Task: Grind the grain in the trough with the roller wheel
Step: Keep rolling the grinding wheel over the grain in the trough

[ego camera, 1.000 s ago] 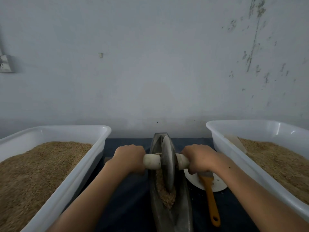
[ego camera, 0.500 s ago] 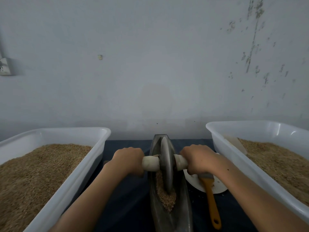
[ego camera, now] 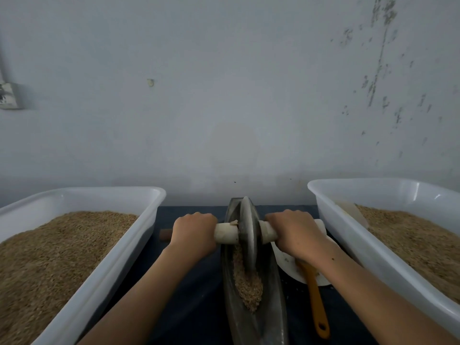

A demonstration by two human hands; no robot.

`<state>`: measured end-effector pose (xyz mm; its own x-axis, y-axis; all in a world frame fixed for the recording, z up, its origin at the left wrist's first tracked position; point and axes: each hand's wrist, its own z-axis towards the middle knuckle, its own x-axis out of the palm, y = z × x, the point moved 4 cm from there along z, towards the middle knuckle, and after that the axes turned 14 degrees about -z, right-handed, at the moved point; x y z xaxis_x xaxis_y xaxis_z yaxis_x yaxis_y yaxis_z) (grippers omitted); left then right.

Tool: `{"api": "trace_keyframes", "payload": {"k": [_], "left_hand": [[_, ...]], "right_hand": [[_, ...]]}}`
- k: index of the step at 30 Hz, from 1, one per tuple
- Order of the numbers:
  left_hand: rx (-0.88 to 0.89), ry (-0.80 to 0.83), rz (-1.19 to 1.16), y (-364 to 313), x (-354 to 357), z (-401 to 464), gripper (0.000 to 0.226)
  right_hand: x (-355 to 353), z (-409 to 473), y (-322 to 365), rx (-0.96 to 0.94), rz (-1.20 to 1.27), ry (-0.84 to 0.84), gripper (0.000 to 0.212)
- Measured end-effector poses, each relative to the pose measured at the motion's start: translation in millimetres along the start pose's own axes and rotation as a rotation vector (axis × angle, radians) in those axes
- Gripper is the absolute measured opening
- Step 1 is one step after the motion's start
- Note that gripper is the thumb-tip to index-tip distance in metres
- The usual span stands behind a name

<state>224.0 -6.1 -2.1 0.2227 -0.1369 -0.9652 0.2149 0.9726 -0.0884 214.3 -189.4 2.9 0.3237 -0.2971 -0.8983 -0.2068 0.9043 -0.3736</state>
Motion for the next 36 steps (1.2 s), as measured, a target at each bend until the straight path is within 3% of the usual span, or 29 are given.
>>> {"api": "trace_keyframes", "payload": {"k": [6,9,12,18,21,29,32,36], "left_hand": [[-0.039,0.277,-0.057,5.3,0.6,-3.7,0.044],[-0.041,0.333,-0.076,6.5,1.4,-5.0,0.047],[-0.042,0.258,-0.039,4.9,0.2,-3.2,0.043],[-0.011,-0.009,0.004,2.1,0.9,1.1,0.026],[-0.010,0.014,-0.005,2.8,2.0,1.8,0.027],[-0.036,0.308,-0.036,6.3,2.3,-1.8,0.047],[-0.031,0.232,-0.014,4.4,1.2,-1.3,0.043],[-0.025,0.047,0.009,2.0,0.8,1.4,0.030]], "right_hand": [[-3.4,-1.0,-1.7,-0.122,-0.019,0.215,0.011],[-2.3,-3.0,-2.6,-0.152,0.007,0.278,0.023],[-1.2,-1.0,-1.9,-0.127,0.011,0.237,0.015],[0.0,1.9,-0.3,-0.001,0.022,-0.033,0.014],[1.1,2.2,-0.6,-0.008,0.007,-0.041,0.014],[2.9,-0.7,-4.3,-0.141,0.078,0.337,0.018],[2.7,-0.5,-3.8,-0.120,0.056,0.278,0.018],[-0.3,2.4,-1.2,-0.034,0.012,0.028,0.016]]}}
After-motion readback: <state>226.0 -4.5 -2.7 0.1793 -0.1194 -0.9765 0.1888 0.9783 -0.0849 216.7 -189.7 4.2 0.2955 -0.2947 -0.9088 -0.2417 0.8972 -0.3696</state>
